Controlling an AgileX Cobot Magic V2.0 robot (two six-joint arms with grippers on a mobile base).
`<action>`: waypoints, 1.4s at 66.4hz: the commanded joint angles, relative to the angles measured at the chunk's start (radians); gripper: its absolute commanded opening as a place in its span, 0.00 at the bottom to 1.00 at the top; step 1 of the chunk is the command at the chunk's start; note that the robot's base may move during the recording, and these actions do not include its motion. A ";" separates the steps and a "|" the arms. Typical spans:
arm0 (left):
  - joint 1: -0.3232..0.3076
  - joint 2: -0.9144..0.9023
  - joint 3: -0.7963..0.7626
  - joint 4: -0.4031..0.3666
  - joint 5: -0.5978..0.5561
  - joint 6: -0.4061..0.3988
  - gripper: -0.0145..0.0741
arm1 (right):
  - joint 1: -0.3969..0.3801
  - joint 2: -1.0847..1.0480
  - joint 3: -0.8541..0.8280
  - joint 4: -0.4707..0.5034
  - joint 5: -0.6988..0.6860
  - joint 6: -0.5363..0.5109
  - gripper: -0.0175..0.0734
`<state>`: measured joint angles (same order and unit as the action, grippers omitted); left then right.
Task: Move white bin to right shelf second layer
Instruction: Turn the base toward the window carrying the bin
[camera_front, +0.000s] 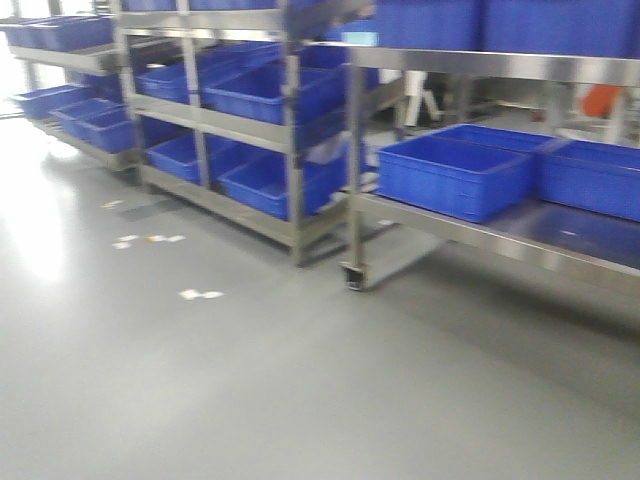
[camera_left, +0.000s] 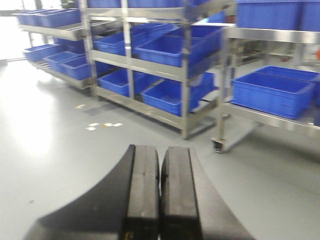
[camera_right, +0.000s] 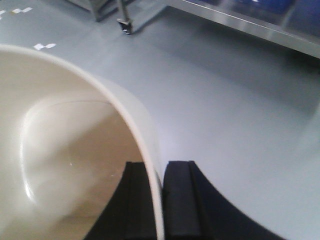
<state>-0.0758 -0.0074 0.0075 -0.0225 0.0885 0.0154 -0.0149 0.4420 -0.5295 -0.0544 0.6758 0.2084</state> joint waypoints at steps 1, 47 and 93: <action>-0.004 -0.016 0.037 -0.006 -0.079 -0.003 0.26 | -0.004 0.001 -0.032 -0.007 -0.095 0.002 0.31; -0.004 -0.016 0.037 -0.006 -0.079 -0.003 0.26 | -0.004 0.001 -0.032 -0.007 -0.095 0.002 0.31; -0.004 -0.016 0.037 -0.006 -0.079 -0.003 0.26 | -0.004 0.001 -0.032 -0.007 -0.095 0.002 0.31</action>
<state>-0.0758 -0.0074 0.0075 -0.0225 0.0885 0.0154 -0.0149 0.4420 -0.5295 -0.0544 0.6758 0.2084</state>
